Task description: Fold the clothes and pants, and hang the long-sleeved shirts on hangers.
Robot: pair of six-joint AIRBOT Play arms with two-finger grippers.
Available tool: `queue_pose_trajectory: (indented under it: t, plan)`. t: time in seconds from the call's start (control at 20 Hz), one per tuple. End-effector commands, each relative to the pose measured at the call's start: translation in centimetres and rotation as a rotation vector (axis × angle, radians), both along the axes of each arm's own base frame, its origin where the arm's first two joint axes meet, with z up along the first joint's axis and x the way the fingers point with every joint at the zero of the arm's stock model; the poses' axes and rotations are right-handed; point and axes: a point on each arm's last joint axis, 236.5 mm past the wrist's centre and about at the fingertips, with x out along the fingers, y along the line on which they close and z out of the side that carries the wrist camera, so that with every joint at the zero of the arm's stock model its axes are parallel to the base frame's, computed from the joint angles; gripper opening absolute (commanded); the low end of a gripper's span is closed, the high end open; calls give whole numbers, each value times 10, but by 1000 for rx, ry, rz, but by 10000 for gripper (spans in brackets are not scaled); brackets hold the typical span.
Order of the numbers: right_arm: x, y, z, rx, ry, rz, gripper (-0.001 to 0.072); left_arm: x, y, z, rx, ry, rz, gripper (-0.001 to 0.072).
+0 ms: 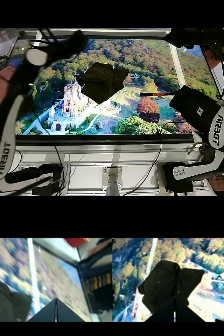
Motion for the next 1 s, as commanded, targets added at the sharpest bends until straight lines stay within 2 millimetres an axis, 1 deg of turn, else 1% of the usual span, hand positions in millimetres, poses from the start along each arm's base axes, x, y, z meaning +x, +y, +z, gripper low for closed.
queue_pose_trajectory:
  t: [0.0, 0.05, 0.1, 0.15, 0.2, 0.3, 0.35, 0.45, 0.5, 0.55, 0.6, 0.65, 0.7, 0.75, 0.9, 0.95]
  plan:
    - [-7, 27, -16, 145, 38, 122, 21, -31, 40, -11, 298, -11, -102, 34]
    - [-14, 37, -29, 204, 74, 174, 21, -48, 48, -34, 413, 60, -152, 34]
    - [-19, 46, -49, 257, 117, 201, 21, -67, 50, -55, 499, 138, -216, 34]
    - [-24, 51, -68, 302, 160, 212, 21, -82, 44, -67, 520, 192, -273, 34]
    - [-28, 57, -90, 363, 211, 207, 21, -98, 31, -78, 525, 240, -345, 35]
    - [-45, 72, -131, 482, 311, 210, 22, -123, 8, -102, 628, 269, -496, 35]
    - [-55, 79, -153, 523, 368, 197, 24, -126, 2, -110, 667, 276, -517, 35]
    - [-71, 93, -192, 530, 461, 162, 38, -123, -7, -117, 729, 249, -523, 46]
    - [-73, 101, -206, 523, 483, 134, 111, -122, -8, -119, 756, 242, -521, 47]
    - [-73, 111, -215, 508, 486, 113, 264, -121, -8, -125, 784, 247, -521, 87]
    - [-73, 125, -221, 484, 486, 103, 432, -120, -6, -130, 793, 271, -507, 271]
    - [-71, 137, -227, 458, 476, 90, 504, -118, -4, -135, 787, 303, -484, 354]
    - [-70, 150, -236, 430, 479, 62, 504, -116, -1, -141, 790, 327, -468, 370]
    - [-70, 162, -247, 420, 501, 25, 507, -114, 0, -144, 792, 340, -460, 370]
    - [-72, 192, -278, 418, 565, -65, 506, -115, 0, -149, 781, 367, -455, 369]
    - [-74, 198, -286, 412, 577, -74, 505, -115, 0, -149, 782, 366, -455, 368]
